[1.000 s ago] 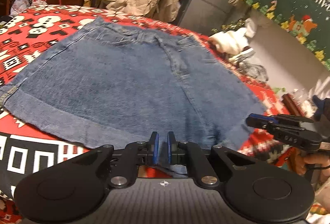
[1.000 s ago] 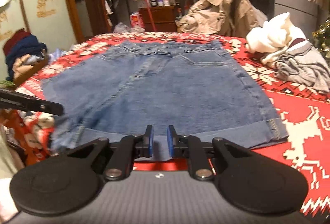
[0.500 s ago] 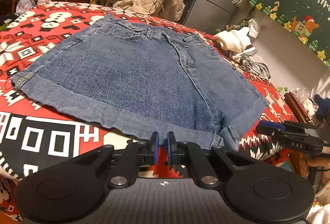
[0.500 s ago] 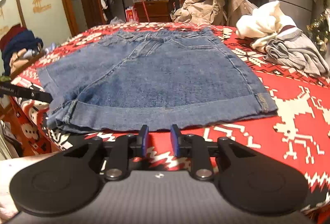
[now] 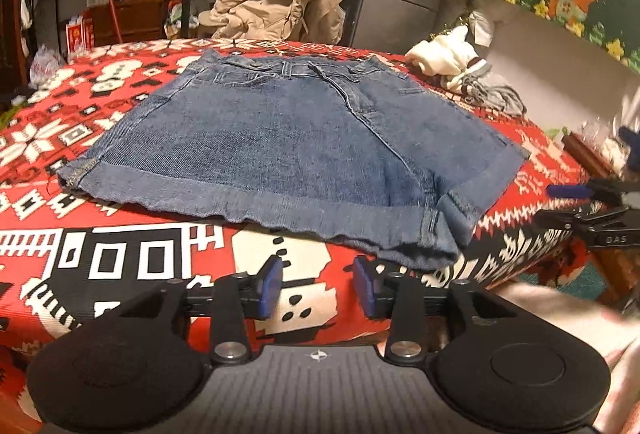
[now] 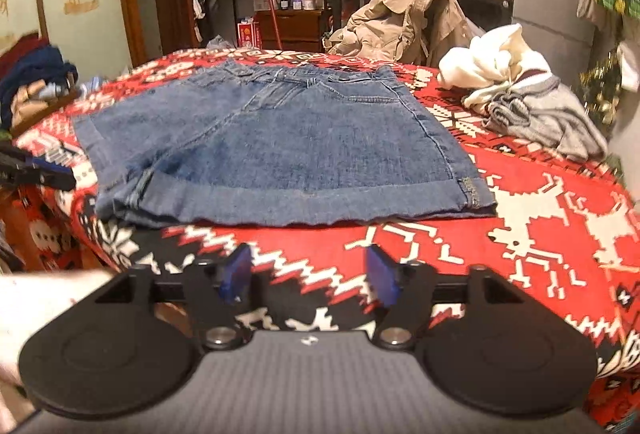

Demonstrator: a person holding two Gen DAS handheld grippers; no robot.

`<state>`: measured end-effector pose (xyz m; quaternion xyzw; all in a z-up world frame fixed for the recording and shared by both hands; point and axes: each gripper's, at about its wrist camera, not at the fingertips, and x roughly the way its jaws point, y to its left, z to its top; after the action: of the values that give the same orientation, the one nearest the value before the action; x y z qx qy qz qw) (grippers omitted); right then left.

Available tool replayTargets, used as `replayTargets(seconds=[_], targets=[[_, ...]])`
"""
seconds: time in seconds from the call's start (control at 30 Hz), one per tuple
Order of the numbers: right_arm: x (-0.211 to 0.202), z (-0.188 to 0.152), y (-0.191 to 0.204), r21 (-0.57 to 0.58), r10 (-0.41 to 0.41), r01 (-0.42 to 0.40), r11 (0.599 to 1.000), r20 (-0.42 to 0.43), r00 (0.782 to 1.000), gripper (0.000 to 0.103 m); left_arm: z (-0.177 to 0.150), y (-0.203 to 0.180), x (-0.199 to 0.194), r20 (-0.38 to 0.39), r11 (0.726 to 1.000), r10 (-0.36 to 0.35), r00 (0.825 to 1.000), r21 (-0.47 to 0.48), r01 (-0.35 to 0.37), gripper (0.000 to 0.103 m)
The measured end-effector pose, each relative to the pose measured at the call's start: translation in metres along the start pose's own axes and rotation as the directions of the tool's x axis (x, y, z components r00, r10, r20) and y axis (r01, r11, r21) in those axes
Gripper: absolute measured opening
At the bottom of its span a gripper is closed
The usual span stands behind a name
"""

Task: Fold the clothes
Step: 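Open both grippers and lift them away from the shorts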

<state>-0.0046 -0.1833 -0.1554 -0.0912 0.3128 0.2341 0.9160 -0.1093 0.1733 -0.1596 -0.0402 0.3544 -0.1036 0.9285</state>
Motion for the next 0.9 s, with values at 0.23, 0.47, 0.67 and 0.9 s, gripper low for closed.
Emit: replayTargets(seconds=[0.23, 0.47, 0.67, 0.9], targets=[[0.001, -0.016, 0.017, -0.113, -0.033, 0.029, 0.993, -0.033, 0.999, 0.089, -0.01, -0.01, -0.004, 0.019, 0.992, 0.061, 0.998, 0.106, -0.062, 0.05], [0.008, -0.023, 0.017, -0.118, -0.091, 0.085, 0.989, -0.045, 0.995, 0.089, -0.015, -0.009, -0.009, 0.002, 0.983, 0.105, 0.994, 0.15, -0.104, 0.05], [0.014, -0.02, 0.016, -0.133, -0.115, 0.106, 0.985, -0.055, 0.992, 0.09, -0.022, -0.013, -0.008, 0.003, 0.952, 0.191, 0.982, 0.241, -0.186, 0.049], [0.017, -0.018, 0.015, -0.118, -0.124, 0.117, 0.986, -0.051, 0.991, 0.091, -0.022, -0.017, 0.002, 0.044, 0.926, 0.251, 0.967, 0.279, -0.253, 0.057]])
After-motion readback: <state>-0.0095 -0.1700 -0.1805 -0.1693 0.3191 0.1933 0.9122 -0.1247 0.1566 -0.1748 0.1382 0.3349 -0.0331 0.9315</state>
